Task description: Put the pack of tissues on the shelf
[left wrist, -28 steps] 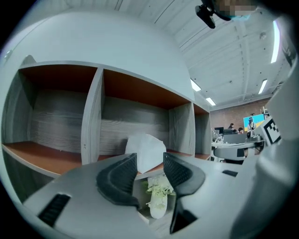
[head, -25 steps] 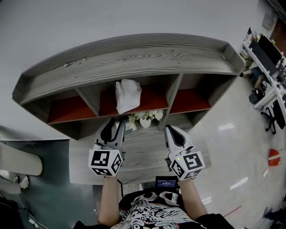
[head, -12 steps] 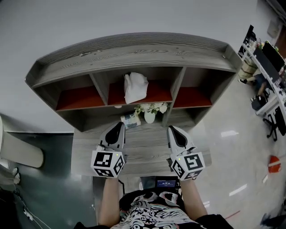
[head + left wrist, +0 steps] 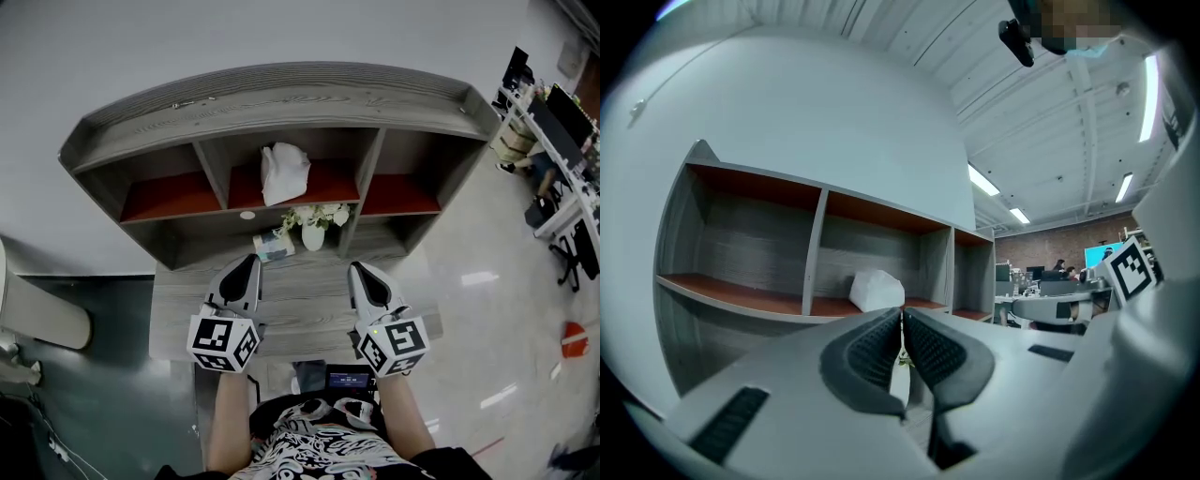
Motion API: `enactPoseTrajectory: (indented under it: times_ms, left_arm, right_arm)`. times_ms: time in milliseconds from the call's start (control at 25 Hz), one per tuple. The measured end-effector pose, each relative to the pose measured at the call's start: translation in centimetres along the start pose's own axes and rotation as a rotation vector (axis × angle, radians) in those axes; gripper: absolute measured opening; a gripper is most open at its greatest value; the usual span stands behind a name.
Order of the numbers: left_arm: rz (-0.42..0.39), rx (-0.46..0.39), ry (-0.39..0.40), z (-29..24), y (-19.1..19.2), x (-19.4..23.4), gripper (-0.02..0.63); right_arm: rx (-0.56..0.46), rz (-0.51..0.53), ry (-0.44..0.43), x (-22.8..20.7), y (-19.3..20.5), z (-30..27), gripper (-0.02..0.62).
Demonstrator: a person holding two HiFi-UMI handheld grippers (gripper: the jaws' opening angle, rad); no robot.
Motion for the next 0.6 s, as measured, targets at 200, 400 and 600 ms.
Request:
enactPoseTrajectory:
  times_ms: [200,400,600]
  left_arm:
    - [0.018,-0.023,0.028,0.08,-0.31,-0.02,0.014]
    - [0.019,-0.026,0.033,0.06,-0.31,-0.06,0.014]
    - [0.015,-0.026,0.034,-0.01,-0.45,-0.07,0.014]
  right_arm:
    - [-0.01,0.004,0.006,0.09,-0.3,0.13,0.002]
    - [-0.006,0.026,0.007,0.36,-0.26,0.09,0.002]
    - [-0.002,0.037,0.014,0.2,-0.32,0.02,0.003]
Point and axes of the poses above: the fingertips, and each gripper's own axes: z backward along the fingers, x to its left, y out of its underside, the point moved 7 cm from there along z, backward along the fingers, and after that the axes turned 10 degrees about x, right-handed, at the moved point
